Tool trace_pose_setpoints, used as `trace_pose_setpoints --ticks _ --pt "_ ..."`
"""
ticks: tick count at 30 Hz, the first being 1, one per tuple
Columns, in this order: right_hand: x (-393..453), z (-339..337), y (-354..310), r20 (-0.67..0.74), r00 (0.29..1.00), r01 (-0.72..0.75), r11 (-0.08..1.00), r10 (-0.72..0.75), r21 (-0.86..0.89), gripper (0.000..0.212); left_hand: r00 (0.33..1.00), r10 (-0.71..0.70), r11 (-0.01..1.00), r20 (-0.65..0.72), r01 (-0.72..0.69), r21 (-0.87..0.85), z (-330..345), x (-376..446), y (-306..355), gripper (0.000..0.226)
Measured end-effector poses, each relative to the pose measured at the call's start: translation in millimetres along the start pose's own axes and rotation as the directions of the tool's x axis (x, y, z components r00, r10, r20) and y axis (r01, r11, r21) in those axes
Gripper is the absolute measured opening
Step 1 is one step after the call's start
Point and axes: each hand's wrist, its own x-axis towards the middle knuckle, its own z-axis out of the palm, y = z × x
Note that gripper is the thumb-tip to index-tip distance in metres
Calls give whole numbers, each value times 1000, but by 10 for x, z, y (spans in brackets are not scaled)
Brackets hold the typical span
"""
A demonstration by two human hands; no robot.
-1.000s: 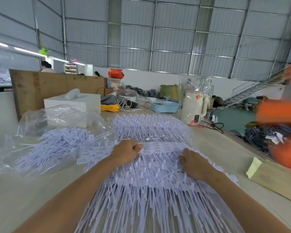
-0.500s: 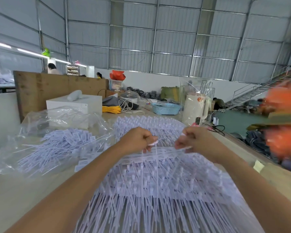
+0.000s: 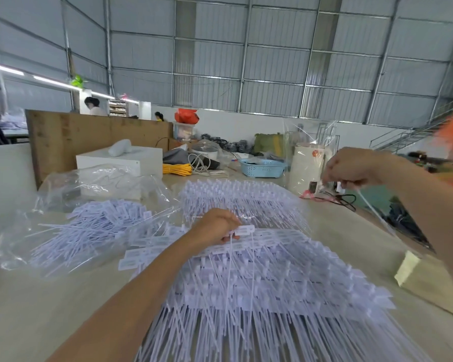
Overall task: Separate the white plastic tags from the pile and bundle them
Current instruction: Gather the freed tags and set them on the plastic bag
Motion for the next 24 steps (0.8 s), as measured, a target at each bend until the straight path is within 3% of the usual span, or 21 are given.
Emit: trace_pose_setpoints --ticks 1,3,4,7,10,16,19,21,24 --pt "-42 83 -40 44 999 14 989 -20 146 13 1000 11 1000 -7 -11 4 -3 -3 -15 26" --pt "-154 417 -145 185 979 -28 840 -87 543 8 998 57 998 -26 -57 -4 -9 -6 -30 24" --pt "-181 649 -185 213 966 -19 786 -144 619 7 996 81 997 -46 -81 -14 -8 -10 -30 22" --pt "-208 1340 -200 197 961 56 829 -197 556 8 982 140 989 -130 -146 -32 13 -18 -51 23" --pt "-164 1693 -149 232 947 -31 656 -221 754 8 960 174 984 -218 -179 -5 46 -19 -116 22" --pt "-92 1865 -79 138 955 71 650 -264 756 15 946 201 980 -256 -196 44 92 33 -203 9" --pt "-84 1875 -15 114 945 115 637 -307 762 14 941 154 985 -303 -169 -24 120 52 -205 8" --pt "-77 1888 11 23 957 174 638 -288 750 13 951 83 982 -299 -129 -138 138 50 -201 15" --pt "-93 1928 -3 -74 962 230 631 -264 741 13 954 74 983 -291 -118 -138 135 37 -212 29"
